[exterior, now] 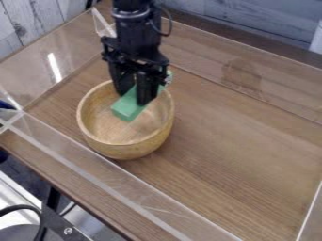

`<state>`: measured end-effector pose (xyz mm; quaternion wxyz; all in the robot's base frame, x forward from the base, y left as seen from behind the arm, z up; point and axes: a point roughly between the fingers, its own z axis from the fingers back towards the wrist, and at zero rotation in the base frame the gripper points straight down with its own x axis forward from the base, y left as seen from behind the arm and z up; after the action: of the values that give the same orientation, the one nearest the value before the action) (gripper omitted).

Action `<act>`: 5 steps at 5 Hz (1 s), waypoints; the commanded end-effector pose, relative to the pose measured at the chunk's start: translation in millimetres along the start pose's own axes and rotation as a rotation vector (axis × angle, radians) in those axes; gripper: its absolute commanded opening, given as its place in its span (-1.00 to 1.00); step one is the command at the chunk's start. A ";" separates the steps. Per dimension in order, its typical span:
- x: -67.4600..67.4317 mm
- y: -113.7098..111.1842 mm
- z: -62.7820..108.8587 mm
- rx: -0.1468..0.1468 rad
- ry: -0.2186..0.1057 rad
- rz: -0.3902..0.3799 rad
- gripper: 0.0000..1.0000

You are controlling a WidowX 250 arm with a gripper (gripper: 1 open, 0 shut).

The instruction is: Put the green block in the brown bowl

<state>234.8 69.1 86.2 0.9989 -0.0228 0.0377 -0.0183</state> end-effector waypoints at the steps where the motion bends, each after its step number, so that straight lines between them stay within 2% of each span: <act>1: -4.3 10.9 4.8 0.034 -0.042 0.003 -1.00; 3: -14.4 23.6 -9.1 0.043 -0.024 0.004 -1.00; 5: -14.8 23.2 -12.1 0.039 -0.017 0.004 -1.00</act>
<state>216.6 89.1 68.0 0.9989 -0.0095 0.0417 -0.0189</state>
